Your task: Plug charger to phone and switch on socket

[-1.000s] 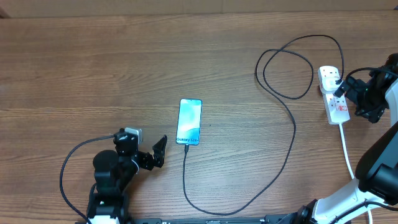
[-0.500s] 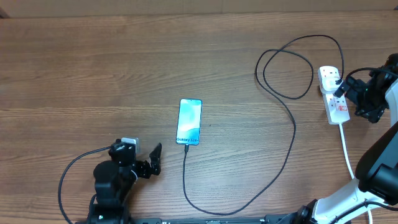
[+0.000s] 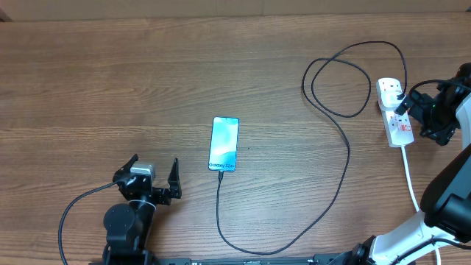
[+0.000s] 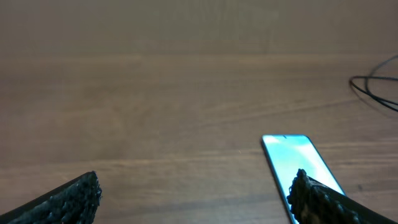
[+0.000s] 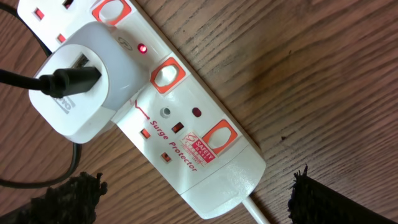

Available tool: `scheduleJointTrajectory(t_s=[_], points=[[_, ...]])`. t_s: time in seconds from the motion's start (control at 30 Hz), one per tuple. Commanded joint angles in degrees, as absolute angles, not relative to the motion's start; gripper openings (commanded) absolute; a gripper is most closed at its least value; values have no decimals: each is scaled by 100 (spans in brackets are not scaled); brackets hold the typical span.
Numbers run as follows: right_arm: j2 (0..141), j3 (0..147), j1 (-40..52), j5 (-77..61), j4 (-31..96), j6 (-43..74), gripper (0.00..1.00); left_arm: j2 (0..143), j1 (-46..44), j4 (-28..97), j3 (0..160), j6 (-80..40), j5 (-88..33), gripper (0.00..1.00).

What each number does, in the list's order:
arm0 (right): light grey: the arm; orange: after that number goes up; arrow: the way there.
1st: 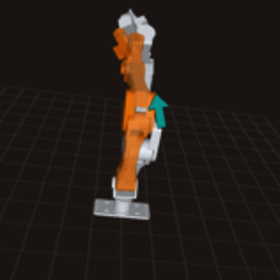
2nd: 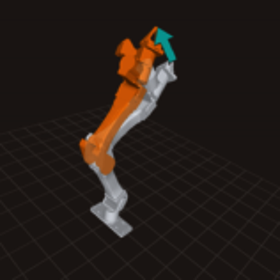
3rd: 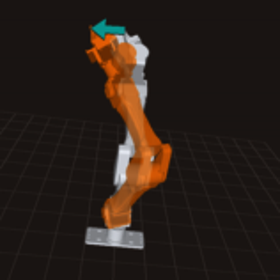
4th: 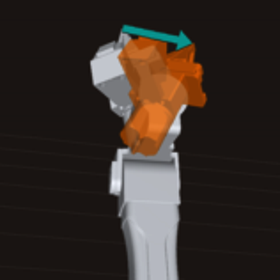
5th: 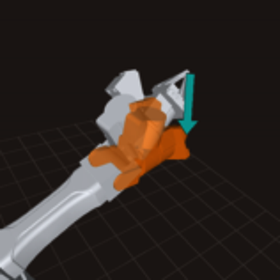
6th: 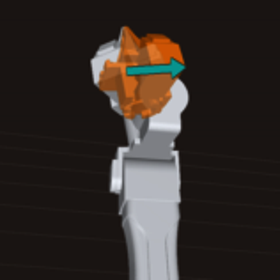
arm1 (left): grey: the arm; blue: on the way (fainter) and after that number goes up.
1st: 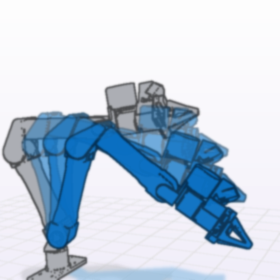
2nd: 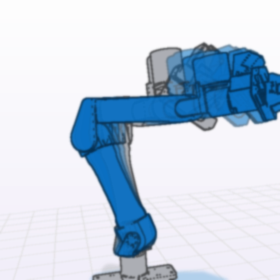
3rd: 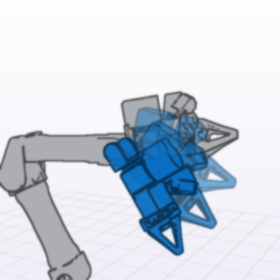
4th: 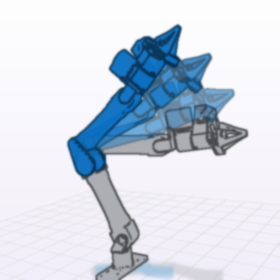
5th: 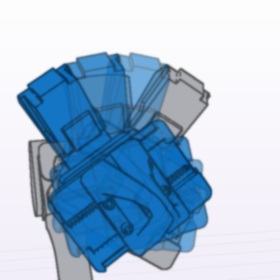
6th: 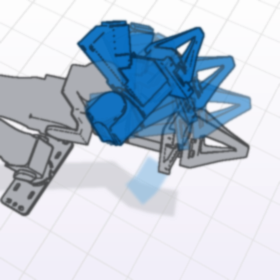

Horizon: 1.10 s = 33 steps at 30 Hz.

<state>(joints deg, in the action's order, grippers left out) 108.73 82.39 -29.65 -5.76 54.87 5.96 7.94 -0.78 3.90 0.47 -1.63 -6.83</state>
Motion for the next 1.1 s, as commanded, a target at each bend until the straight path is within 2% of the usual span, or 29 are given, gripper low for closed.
scheduleJointTrajectory(t_s=[0.0, 0.2, 1.07], points=[[10779, 8355, -2998, -611, 5454, 550, 100, 493, -119, 451, 21, 198, -305, 100], [10779, 8355, -2998, -611, 5454, 550, 100, 10, -115, 458, 21, 397, -99, 100], [10779, 8355, -2998, -611, 5454, 550, 100, 21, -110, 436, 25, 408, -196, 100]])
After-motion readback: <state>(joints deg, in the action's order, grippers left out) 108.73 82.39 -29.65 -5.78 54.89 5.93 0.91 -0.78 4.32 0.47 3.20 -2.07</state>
